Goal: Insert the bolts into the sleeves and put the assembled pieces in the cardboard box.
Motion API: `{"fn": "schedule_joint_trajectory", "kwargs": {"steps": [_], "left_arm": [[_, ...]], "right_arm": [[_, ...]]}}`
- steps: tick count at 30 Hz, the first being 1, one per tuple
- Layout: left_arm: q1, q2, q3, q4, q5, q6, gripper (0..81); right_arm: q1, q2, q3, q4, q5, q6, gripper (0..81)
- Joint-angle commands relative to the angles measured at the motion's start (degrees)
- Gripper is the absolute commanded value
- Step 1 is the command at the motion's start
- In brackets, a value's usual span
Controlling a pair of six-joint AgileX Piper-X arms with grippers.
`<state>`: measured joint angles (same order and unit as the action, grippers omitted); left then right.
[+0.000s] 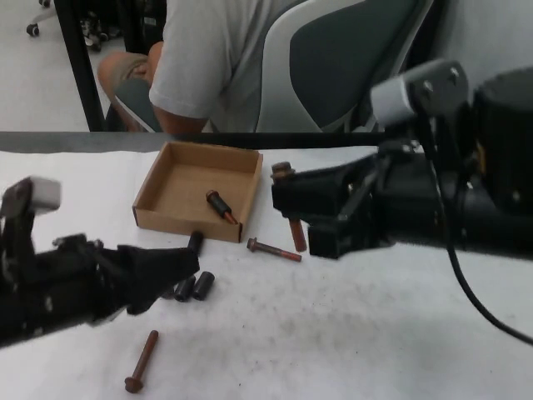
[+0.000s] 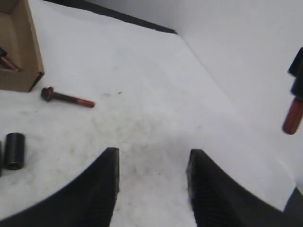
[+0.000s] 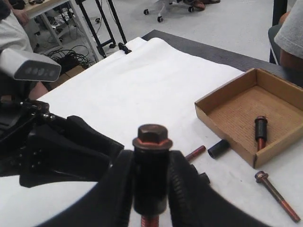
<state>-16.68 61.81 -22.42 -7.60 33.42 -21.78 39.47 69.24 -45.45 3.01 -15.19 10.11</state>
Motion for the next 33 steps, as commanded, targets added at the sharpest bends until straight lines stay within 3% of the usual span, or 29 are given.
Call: {"fn": "schedule_joint_trajectory", "kwargs": {"steps": [1,10,22,33], "left_arm": [[0.18,-0.28,-3.23,7.6,-2.55,4.15,43.5],[0.18,0.58,-12.64,23.01,-12.96,10.16,43.5],[0.18,10.14,-18.28,28.92,-13.15,13.29,43.5],[0.03,19.3,-24.66,33.7,-15.19,18.39,43.5]], "right_arm": [[-1.2,2.98,-4.48,2.9,-2.56,0.25,0.2],[-3.07,15.66,-17.1,10.03,-6.25,0.25,0.2],[-6.95,34.15,-36.46,18.01,-11.32,-0.22,0.2],[-9.24,49.59,-56.51,29.05,-11.73,-3.28,0.2]]}}
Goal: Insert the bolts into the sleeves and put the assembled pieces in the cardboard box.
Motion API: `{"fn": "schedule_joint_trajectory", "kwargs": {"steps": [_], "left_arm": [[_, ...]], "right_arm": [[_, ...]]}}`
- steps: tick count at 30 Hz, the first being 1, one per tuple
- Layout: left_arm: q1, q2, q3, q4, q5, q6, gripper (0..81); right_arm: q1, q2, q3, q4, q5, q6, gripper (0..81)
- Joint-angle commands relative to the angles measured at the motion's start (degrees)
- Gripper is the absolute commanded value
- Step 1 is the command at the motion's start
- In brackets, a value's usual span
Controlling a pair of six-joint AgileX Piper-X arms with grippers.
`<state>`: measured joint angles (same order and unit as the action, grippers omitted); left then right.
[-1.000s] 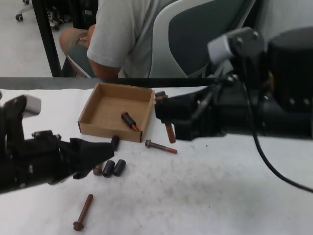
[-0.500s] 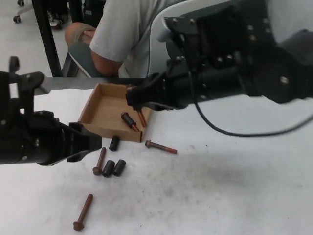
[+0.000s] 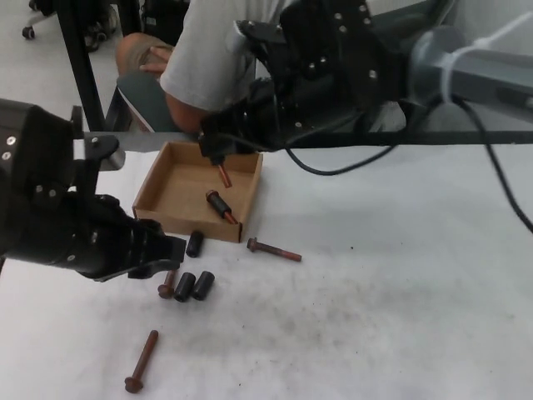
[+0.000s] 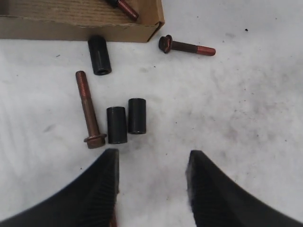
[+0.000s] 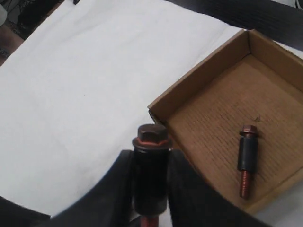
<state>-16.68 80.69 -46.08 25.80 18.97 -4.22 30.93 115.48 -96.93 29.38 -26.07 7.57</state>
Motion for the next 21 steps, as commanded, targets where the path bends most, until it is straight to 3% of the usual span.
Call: {"fn": "schedule_joint_trajectory", "kwargs": {"steps": [1,14,21], "left_arm": [[0.03,1.24,-1.8,0.67,-0.89,0.83,43.5],[-0.12,10.54,-9.08,4.04,-1.29,2.59,43.5],[-2.64,13.92,-9.74,5.77,-3.4,4.73,43.5]], "right_arm": [[-0.95,4.68,-6.79,3.44,-0.85,-0.74,0.2],[-3.43,17.34,-20.31,4.67,-0.85,0.22,0.2],[-3.9,21.26,-22.68,4.64,-0.85,0.34,0.2]]}}
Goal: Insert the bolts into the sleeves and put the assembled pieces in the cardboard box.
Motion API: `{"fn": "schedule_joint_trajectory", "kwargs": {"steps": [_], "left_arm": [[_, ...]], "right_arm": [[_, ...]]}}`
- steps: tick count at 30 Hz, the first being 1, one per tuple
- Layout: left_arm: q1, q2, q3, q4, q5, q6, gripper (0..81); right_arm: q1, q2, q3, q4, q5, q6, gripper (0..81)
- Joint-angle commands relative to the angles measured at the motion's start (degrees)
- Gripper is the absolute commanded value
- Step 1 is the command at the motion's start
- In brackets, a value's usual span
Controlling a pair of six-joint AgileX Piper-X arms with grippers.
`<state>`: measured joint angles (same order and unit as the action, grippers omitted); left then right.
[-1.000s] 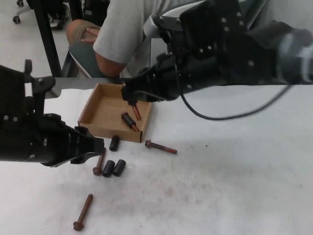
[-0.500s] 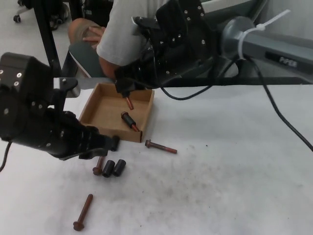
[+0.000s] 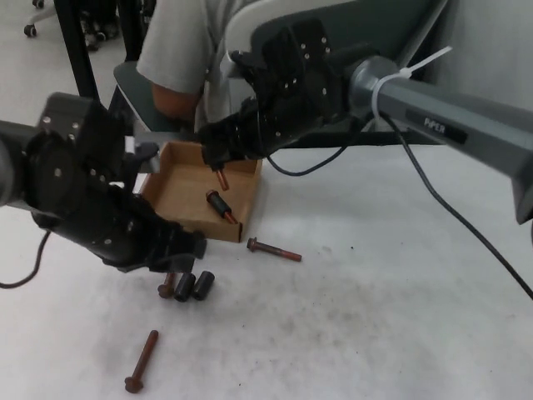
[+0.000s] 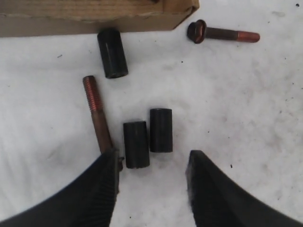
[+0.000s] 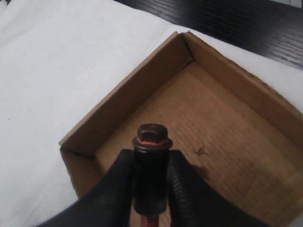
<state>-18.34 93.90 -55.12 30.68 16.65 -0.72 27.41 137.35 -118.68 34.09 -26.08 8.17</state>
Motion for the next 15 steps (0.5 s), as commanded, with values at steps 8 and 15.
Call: {"fn": "schedule_joint_trajectory", "kwargs": {"steps": [8,15], "left_arm": [[-2.48,3.63,-0.69,0.1,-3.58,2.5,43.8],[-2.33,5.48,-0.69,-2.53,-3.69,2.49,43.8]], "right_arm": [[-0.83,0.5,-0.93,-0.84,-0.23,0.4,0.2],[-1.08,1.0,-0.93,-3.42,-0.18,0.41,0.2]]}}
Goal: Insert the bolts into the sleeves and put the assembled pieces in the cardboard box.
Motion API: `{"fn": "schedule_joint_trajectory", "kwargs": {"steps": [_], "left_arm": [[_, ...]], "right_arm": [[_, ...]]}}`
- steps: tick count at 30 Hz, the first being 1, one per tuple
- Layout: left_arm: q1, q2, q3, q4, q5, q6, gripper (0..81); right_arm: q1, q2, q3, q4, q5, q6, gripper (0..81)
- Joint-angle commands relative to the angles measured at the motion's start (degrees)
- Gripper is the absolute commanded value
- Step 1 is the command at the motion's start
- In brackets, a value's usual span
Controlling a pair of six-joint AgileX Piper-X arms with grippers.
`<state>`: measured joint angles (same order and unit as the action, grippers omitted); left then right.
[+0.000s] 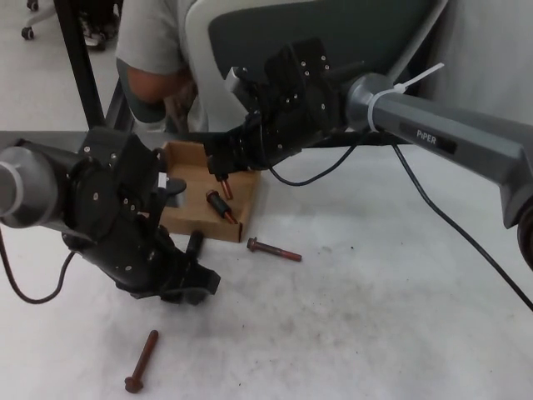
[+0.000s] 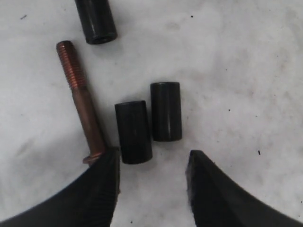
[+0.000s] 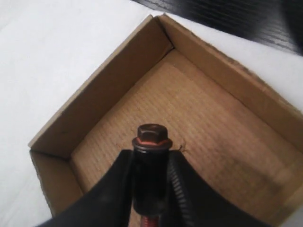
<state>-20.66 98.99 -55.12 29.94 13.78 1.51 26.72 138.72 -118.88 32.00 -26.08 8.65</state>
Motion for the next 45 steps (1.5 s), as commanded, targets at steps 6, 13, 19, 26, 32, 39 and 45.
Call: {"fn": "schedule_joint_trajectory", "kwargs": {"steps": [6,13,19,26,32,39,45], "left_arm": [[-0.01,1.06,-0.77,-4.99,-0.87,0.26,43.8],[-0.01,1.02,-0.77,-6.14,-3.78,0.26,43.8],[-0.01,4.03,-0.77,-7.3,-3.9,0.26,43.8],[-0.01,6.78,-0.77,-6.71,-7.47,-0.18,43.8],[0.12,6.78,-1.34,-5.39,-8.19,-0.18,43.8],[0.12,6.78,-1.34,0.05,-8.19,-0.18,32.9],[0.12,6.66,-1.34,3.56,-8.19,-1.51,18.4]], "right_arm": [[-0.38,0.41,-0.73,-1.36,-0.18,-0.08,0.0],[-0.38,0.37,-0.73,-1.85,-0.18,0.04,28.8],[-0.38,0.37,-0.73,-1.85,-0.18,0.42,40.2],[-0.38,0.37,-0.73,-1.85,-1.53,0.42,40.2],[-0.38,-0.11,-0.73,-1.53,-3.4,0.42,40.2],[-0.54,-2.67,-1.05,5.7,-4.27,-1.3,40.2],[-1.43,-6.58,-1.05,16.72,-4.27,-8.65,40.2]]}}
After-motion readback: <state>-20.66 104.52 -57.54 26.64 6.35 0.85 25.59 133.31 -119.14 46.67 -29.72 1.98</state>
